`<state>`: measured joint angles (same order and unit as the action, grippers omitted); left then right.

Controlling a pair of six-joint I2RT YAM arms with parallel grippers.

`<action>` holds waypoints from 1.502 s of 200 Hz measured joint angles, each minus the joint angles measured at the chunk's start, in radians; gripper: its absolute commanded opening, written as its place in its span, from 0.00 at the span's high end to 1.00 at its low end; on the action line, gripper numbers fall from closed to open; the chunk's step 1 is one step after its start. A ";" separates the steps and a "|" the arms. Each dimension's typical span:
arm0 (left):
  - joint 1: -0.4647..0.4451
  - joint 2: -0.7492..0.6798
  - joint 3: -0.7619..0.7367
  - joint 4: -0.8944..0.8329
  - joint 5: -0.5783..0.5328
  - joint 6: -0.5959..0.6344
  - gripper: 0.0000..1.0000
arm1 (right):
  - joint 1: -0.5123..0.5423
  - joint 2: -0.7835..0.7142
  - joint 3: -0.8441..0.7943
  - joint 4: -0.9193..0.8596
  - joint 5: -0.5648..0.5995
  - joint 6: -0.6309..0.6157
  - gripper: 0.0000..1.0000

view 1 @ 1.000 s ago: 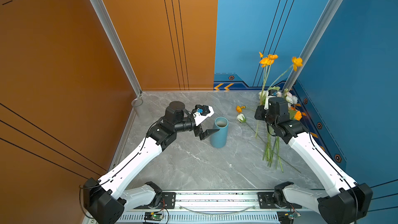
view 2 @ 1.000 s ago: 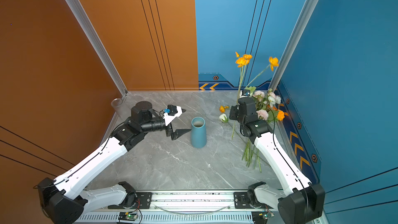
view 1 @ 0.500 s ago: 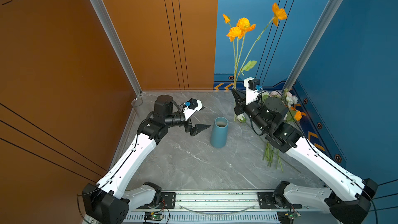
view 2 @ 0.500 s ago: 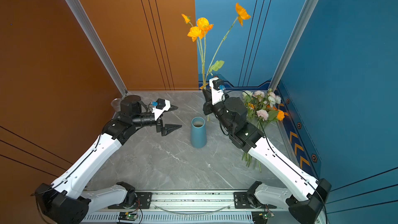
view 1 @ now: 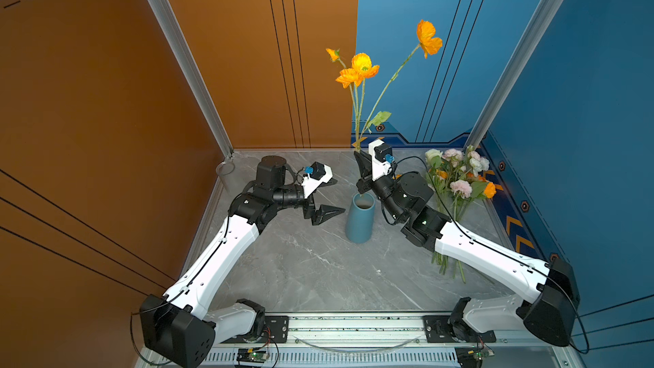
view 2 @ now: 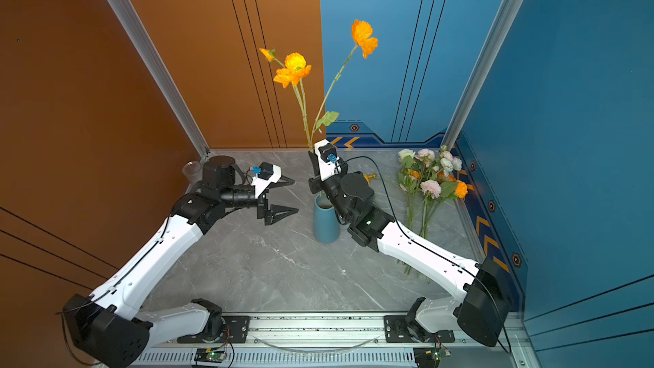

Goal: Arrange the flowers into the vase
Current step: 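Lift the orange poppies with the right gripper and carry them over the vase, then lower the poppy stems into the teal vase and open the right gripper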

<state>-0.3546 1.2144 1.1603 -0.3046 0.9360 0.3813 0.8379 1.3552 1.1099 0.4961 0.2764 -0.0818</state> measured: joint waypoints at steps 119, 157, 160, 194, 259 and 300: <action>0.003 0.010 0.000 0.000 0.005 0.000 0.02 | -0.001 0.003 -0.246 0.155 0.081 0.059 1.00; 0.003 0.018 0.000 0.000 0.008 0.000 0.02 | -0.001 0.003 -0.277 0.169 0.095 0.083 1.00; 0.003 0.018 0.000 0.000 0.008 0.000 0.02 | -0.001 0.003 -0.278 0.169 0.095 0.084 1.00; 0.002 0.030 0.000 0.000 0.008 0.000 0.02 | -0.001 0.002 -0.295 0.169 0.096 0.102 1.00; 0.002 0.041 0.000 0.000 0.008 0.000 0.02 | 0.002 -0.011 -0.323 0.132 0.095 0.135 0.98; 0.002 0.043 0.000 0.000 0.008 -0.001 0.02 | 0.020 -0.011 -0.333 0.116 0.095 0.148 0.93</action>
<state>-0.3527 1.2579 1.1603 -0.3050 0.9436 0.3805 0.8577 1.3445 0.7765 0.6117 0.3717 0.0658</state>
